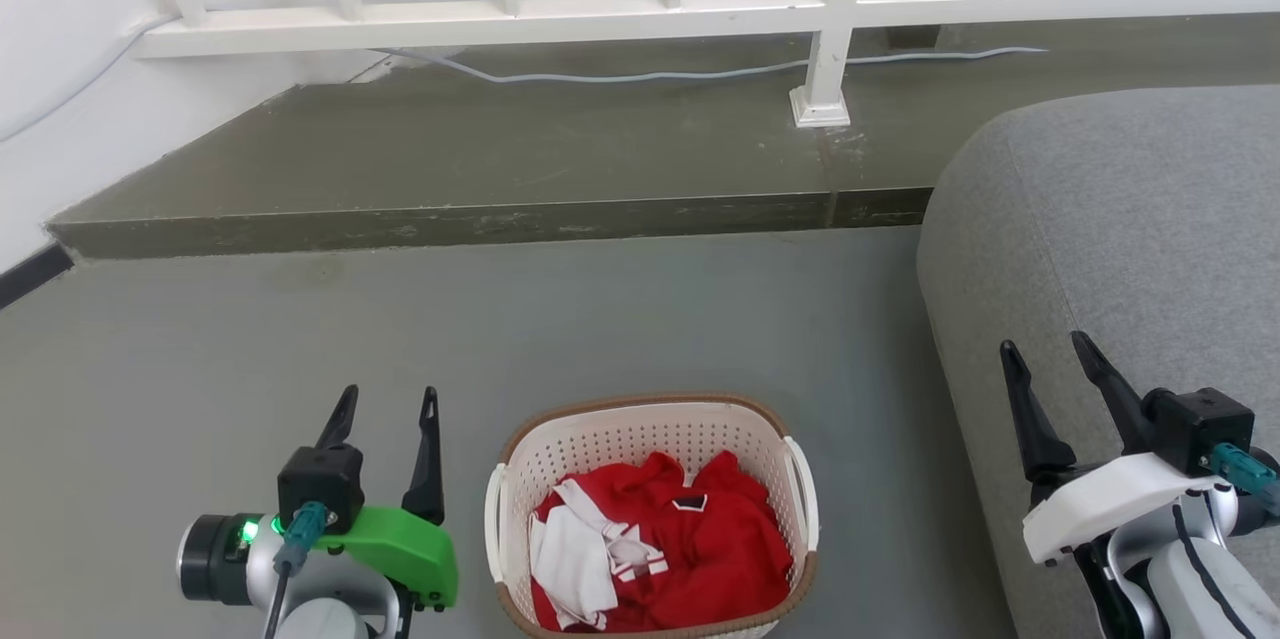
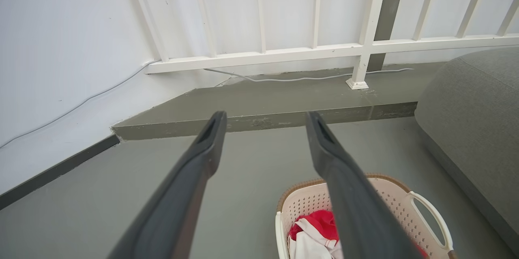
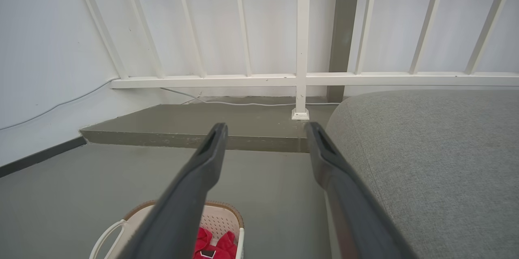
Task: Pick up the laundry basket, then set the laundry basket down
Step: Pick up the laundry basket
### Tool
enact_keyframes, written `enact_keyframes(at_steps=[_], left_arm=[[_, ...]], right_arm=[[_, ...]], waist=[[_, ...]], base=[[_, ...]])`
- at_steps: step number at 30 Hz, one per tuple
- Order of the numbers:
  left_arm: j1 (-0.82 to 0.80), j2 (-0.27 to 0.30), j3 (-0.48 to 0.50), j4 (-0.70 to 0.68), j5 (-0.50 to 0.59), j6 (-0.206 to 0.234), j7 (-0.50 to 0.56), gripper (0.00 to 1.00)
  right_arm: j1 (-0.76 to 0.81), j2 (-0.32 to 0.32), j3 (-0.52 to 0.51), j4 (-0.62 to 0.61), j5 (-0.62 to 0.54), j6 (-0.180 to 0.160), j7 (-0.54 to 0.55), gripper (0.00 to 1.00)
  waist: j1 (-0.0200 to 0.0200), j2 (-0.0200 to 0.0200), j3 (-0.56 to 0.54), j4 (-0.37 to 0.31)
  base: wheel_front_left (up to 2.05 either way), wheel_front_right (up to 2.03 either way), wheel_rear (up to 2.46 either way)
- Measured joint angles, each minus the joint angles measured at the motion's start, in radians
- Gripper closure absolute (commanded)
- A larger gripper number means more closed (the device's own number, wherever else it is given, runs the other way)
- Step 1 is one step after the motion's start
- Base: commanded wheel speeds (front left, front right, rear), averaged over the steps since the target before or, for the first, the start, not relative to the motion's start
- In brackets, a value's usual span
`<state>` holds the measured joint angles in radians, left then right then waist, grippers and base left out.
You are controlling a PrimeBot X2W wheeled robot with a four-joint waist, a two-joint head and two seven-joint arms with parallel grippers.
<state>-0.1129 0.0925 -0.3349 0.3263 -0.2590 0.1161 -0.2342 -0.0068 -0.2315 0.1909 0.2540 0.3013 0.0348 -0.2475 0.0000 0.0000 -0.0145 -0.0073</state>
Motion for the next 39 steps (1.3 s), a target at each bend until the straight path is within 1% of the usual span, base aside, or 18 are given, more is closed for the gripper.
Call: enact_keyframes(at_steps=[7, 9, 12, 14, 17, 19, 23, 32, 39], left_arm=[[-0.002, -0.006, -0.007, -0.006, 0.019, 0.000, 0.000, 0.00], [-0.006, -0.007, -0.011, -0.011, 0.021, 0.000, 0.000, 0.00], [-0.020, -0.011, -0.015, -0.018, 0.026, 0.000, 0.004, 0.00], [-0.024, -0.014, -0.018, -0.024, 0.026, 0.000, 0.005, 0.00], [-0.028, -0.018, -0.022, -0.033, 0.031, 0.000, 0.005, 0.00], [-0.038, -0.021, -0.024, -0.039, 0.035, 0.000, 0.007, 0.00], [-0.055, -0.028, -0.028, -0.045, 0.035, 0.000, 0.014, 0.00], [-0.086, -0.042, -0.047, -0.042, 0.037, 0.000, 0.024, 0.00], [-0.132, -0.045, -0.060, -0.008, 0.036, 0.000, 0.040, 0.00]], right_arm=[[0.000, 0.000, -0.014, -0.001, -0.002, 0.001, 0.000, 0.00], [0.000, 0.000, -0.016, -0.001, -0.002, 0.008, 0.000, 0.00], [-0.001, 0.000, -0.020, -0.002, -0.002, 0.009, 0.000, 0.00], [-0.003, -0.002, -0.022, -0.002, -0.002, 0.018, 0.000, 0.00], [-0.008, -0.004, -0.025, -0.006, -0.002, 0.018, 0.000, 0.00], [-0.016, -0.007, -0.030, -0.006, -0.002, 0.027, 0.000, 0.00], [-0.040, -0.016, -0.042, -0.011, -0.001, 0.030, 0.000, 0.00], [-0.084, -0.030, -0.061, -0.017, 0.008, 0.047, 0.000, 0.00], [-0.125, -0.037, -0.060, -0.002, 0.017, 0.062, 0.000, 0.00]], waist=[[0.0000, 0.0000, 0.021, 0.006], [0.0000, 0.0000, 0.032, 0.009], [0.0000, 0.0000, 0.052, 0.013], [0.0000, 0.0000, 0.068, 0.016], [0.0000, 0.0000, 0.095, 0.021], [0.0000, 0.0000, 0.115, 0.024], [0.0000, 0.0000, 0.161, 0.031], [0.0000, 0.0000, 0.276, 0.049], [0.0000, 0.0000, 0.370, 0.060]], base=[[0.00, 0.00, 0.00], [0.00, 0.00, 0.00], [0.00, 0.00, 0.00], [0.00, 0.00, 0.00], [0.00, 0.00, 0.00], [0.00, 0.00, 0.00], [0.00, 0.00, 0.00], [0.00, 0.00, 0.00], [0.00, 0.00, 0.00]])
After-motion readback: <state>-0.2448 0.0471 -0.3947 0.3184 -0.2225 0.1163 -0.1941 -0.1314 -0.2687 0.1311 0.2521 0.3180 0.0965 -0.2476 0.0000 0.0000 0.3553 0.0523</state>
